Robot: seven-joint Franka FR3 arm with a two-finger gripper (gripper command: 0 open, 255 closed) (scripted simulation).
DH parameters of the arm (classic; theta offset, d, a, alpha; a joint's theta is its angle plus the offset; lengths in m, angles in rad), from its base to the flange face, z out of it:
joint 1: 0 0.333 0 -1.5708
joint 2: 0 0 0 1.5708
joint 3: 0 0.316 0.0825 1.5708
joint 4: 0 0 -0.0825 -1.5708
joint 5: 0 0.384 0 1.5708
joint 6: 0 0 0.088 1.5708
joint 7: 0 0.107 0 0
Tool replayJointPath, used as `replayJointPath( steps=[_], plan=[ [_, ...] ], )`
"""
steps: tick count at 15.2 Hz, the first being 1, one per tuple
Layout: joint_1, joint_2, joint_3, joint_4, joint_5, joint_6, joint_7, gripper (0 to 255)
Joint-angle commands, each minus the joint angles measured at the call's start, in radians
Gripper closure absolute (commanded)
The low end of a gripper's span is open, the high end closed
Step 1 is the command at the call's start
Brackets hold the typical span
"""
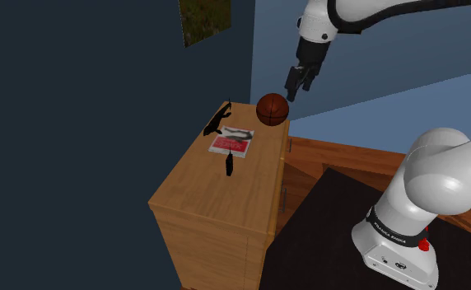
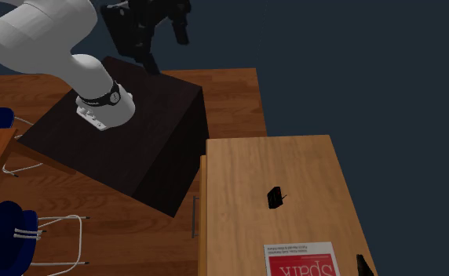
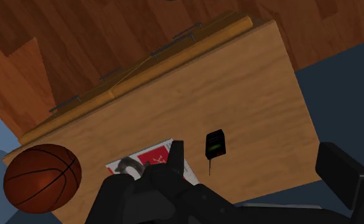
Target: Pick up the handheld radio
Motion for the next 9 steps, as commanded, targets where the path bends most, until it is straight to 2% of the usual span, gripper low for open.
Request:
replayJointPath(
  steps=[1,9],
  plan=[
    [0.001,0.045,-0.019,-0.038,-0.013,0.099,-0.031,0],
    [0.015,0.267,-0.078,-0.120,-0.041,0.455,-0.134,0]
  ],
)
